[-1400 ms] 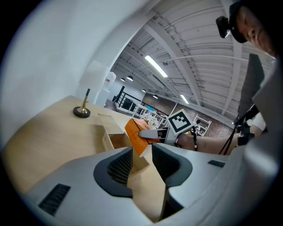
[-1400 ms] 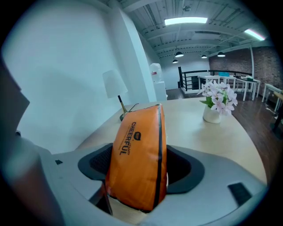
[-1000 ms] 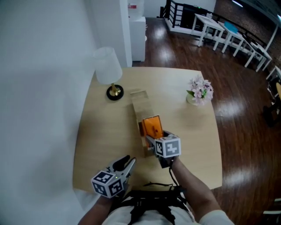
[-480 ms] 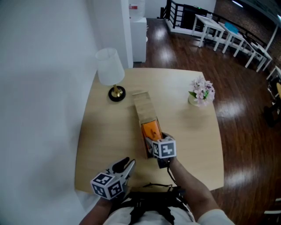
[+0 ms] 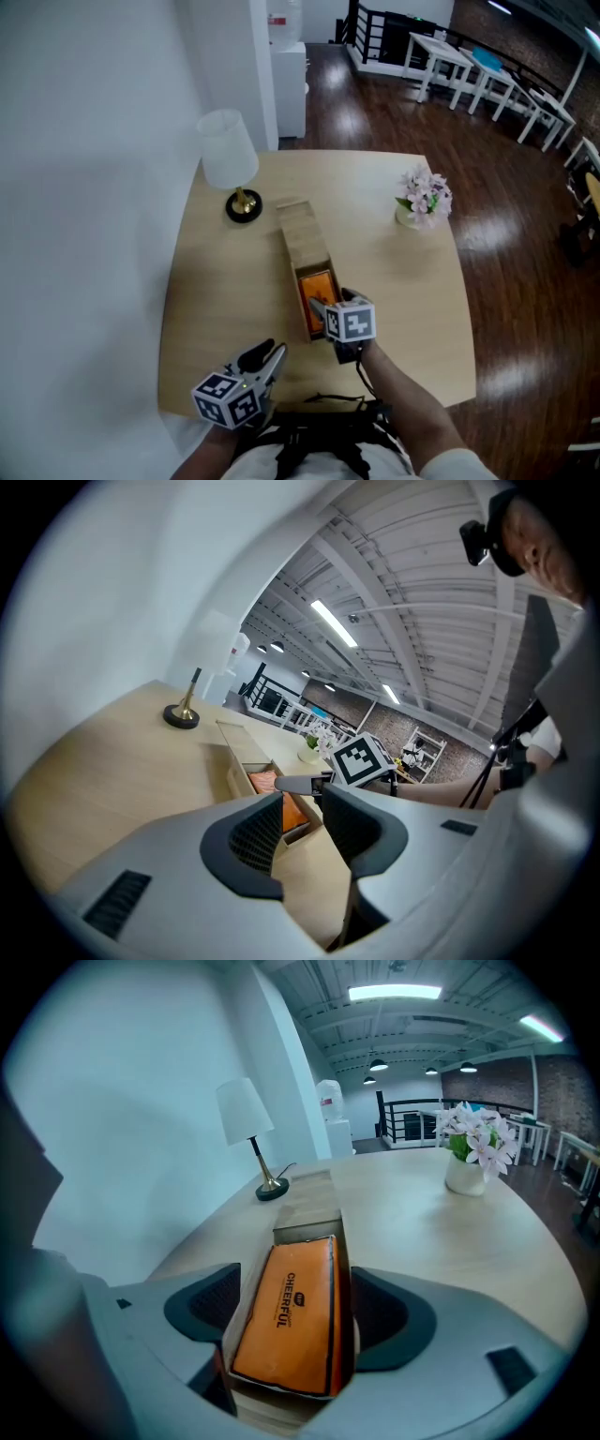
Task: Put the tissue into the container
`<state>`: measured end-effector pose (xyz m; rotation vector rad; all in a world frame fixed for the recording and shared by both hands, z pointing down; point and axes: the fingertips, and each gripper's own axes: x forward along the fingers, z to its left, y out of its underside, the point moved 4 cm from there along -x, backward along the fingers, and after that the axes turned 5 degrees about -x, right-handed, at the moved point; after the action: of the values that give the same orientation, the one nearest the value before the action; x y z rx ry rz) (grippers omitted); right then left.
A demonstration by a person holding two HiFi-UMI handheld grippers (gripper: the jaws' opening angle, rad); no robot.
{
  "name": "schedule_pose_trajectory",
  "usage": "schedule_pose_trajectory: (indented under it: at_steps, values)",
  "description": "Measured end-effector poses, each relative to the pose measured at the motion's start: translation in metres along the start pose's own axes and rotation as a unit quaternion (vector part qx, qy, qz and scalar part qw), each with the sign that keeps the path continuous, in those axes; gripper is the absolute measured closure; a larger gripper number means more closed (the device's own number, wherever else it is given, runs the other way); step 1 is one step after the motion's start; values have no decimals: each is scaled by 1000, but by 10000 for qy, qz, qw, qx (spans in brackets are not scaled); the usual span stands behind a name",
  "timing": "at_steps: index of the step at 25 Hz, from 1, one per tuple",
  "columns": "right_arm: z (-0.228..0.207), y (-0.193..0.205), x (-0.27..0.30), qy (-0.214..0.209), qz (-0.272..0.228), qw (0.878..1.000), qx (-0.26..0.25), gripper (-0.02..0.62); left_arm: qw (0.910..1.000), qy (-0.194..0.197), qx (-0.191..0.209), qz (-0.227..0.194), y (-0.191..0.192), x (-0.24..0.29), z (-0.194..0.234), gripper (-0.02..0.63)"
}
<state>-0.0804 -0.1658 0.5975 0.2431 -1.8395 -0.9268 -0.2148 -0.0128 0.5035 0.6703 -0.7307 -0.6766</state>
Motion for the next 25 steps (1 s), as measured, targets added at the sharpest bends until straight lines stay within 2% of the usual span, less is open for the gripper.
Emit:
schedule_pose_trajectory:
  at_steps: [5, 6, 8, 15, 17, 19, 21, 25]
  values:
    - [0, -6, -19, -60, -199, 9998, -82, 219, 10000, 92, 20, 8, 1, 5, -8, 476]
    - [-1, -8, -24, -36, -272, 9995, -143, 238, 9999, 139, 40, 3, 1, 7, -9, 476]
    - [-4, -13, -34, 35, -441, 9988, -224, 334, 9996, 246, 98, -19, 1, 13, -14, 479]
    - [-25, -17, -75, 287, -771, 9965, -177, 529, 9983, 513, 270, -8, 3, 26, -35, 506]
    - [-30, -16, -87, 280, -841, 9960, -127, 577, 9979, 570, 297, -5, 4, 28, -42, 532]
    - [-35, -15, -98, 267, -910, 9954, -133, 595, 9971, 676, 339, -11, 3, 30, -49, 532]
    - [-41, -15, -110, 287, -993, 9945, -157, 595, 9965, 735, 396, -23, 3, 33, -57, 571]
    - [-54, -14, -134, 399, -1074, 9933, -153, 595, 9954, 796, 542, -15, 4, 37, -68, 594]
